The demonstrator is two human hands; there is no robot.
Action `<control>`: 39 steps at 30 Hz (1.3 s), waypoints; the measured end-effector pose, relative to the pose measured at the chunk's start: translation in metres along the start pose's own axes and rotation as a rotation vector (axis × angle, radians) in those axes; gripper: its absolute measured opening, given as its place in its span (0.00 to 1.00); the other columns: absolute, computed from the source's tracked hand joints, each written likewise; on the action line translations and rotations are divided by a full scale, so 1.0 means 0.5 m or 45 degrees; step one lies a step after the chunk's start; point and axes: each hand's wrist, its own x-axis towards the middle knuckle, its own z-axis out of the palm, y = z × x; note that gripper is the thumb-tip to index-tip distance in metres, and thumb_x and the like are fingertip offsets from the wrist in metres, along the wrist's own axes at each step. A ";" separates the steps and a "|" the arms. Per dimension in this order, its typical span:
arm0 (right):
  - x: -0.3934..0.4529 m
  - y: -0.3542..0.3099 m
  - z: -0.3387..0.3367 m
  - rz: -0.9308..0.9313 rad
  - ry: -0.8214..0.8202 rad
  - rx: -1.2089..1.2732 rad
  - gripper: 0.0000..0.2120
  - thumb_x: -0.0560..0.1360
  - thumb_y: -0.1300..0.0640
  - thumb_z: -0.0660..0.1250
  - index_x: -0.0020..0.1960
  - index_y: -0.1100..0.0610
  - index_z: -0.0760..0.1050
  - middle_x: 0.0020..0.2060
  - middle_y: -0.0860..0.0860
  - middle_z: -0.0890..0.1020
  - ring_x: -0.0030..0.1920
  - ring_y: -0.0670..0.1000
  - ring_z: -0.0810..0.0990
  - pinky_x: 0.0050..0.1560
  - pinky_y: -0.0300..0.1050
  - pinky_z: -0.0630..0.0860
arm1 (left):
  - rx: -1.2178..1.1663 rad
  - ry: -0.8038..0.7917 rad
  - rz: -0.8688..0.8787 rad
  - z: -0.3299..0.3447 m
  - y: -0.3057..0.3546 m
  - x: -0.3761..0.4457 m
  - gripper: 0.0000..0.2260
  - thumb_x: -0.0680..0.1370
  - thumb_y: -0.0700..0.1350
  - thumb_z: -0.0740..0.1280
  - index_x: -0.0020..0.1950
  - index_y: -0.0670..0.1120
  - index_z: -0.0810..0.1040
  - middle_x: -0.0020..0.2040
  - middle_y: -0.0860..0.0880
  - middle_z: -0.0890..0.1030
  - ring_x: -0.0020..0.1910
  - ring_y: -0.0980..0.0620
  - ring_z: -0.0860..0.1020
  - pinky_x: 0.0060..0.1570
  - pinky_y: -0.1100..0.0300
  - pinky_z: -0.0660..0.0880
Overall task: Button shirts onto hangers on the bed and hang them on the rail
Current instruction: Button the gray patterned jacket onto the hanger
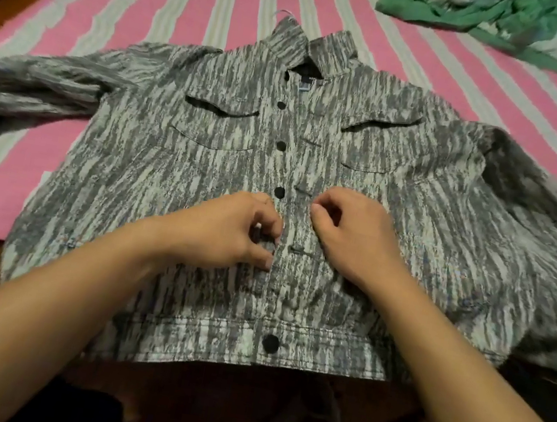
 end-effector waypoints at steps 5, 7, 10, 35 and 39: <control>-0.004 0.001 0.003 -0.052 0.000 0.022 0.08 0.82 0.52 0.61 0.54 0.52 0.78 0.46 0.43 0.79 0.47 0.43 0.76 0.47 0.34 0.71 | 0.199 0.134 -0.058 0.025 0.016 -0.017 0.06 0.77 0.48 0.72 0.46 0.53 0.76 0.50 0.57 0.73 0.52 0.57 0.72 0.64 0.57 0.69; -0.004 -0.001 0.004 -0.085 0.004 0.092 0.05 0.81 0.54 0.62 0.52 0.51 0.77 0.46 0.42 0.78 0.46 0.41 0.76 0.47 0.35 0.71 | 0.305 0.257 -0.038 0.046 0.017 -0.029 0.09 0.78 0.47 0.71 0.44 0.57 0.73 0.47 0.59 0.75 0.52 0.56 0.74 0.62 0.58 0.70; -0.025 0.002 -0.008 -0.091 -0.031 0.320 0.03 0.80 0.56 0.65 0.49 0.49 0.75 0.46 0.41 0.77 0.45 0.38 0.75 0.47 0.33 0.70 | 0.271 0.324 -0.003 0.050 0.022 -0.037 0.10 0.79 0.44 0.70 0.44 0.58 0.73 0.45 0.58 0.78 0.46 0.58 0.77 0.52 0.61 0.78; -0.118 -0.116 -0.011 0.174 -0.289 -0.050 0.13 0.74 0.44 0.69 0.46 0.49 0.67 0.41 0.42 0.71 0.42 0.44 0.71 0.45 0.42 0.73 | -0.791 0.331 -0.239 0.051 0.008 -0.030 0.05 0.78 0.36 0.72 0.42 0.40 0.85 0.38 0.42 0.86 0.38 0.47 0.85 0.46 0.50 0.83; -0.105 -0.099 -0.045 0.396 -0.276 0.419 0.06 0.74 0.58 0.70 0.40 0.57 0.75 0.33 0.48 0.77 0.32 0.48 0.75 0.33 0.51 0.76 | -0.754 0.366 -0.245 0.056 0.006 -0.031 0.04 0.78 0.36 0.72 0.43 0.40 0.85 0.38 0.43 0.86 0.41 0.46 0.86 0.47 0.53 0.84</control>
